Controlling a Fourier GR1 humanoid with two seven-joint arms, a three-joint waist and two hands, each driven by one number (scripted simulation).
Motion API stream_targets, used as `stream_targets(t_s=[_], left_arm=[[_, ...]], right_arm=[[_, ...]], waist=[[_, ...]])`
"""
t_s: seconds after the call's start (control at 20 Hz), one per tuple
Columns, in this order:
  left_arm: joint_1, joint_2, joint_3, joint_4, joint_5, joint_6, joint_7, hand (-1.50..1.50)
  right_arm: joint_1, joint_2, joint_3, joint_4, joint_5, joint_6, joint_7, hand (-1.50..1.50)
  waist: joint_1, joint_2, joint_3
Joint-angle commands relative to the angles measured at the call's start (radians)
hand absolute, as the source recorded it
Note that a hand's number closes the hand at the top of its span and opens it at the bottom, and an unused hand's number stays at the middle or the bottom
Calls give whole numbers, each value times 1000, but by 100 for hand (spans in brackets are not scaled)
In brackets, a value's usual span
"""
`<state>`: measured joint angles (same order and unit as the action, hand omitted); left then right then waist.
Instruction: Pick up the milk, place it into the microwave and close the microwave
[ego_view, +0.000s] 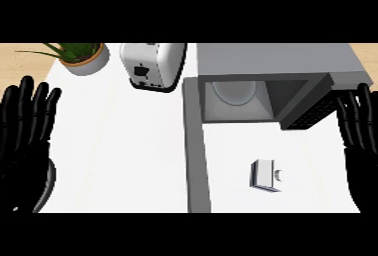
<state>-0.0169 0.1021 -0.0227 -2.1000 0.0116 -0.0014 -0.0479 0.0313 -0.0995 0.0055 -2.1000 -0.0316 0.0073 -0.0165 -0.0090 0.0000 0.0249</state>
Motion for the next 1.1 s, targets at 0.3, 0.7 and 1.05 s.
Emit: stream_targets(t_s=[0.3, 0.7, 1.05], left_arm=[[-22, -13, 112, 142, 79, 29, 74, -150], [171, 60, 228, -106, 238, -70, 169, -150], [255, 52, 276, -186, 304, -120, 187, -150]], right_arm=[[54, 90, 330, -97, 199, -51, 92, -150], [267, 89, 595, -272, 407, -149, 156, -150], [309, 52, 558, -233, 441, -230, 107, -150]], waist=[[8, -1, -27], [11, -5, -26], [11, -3, -25]])
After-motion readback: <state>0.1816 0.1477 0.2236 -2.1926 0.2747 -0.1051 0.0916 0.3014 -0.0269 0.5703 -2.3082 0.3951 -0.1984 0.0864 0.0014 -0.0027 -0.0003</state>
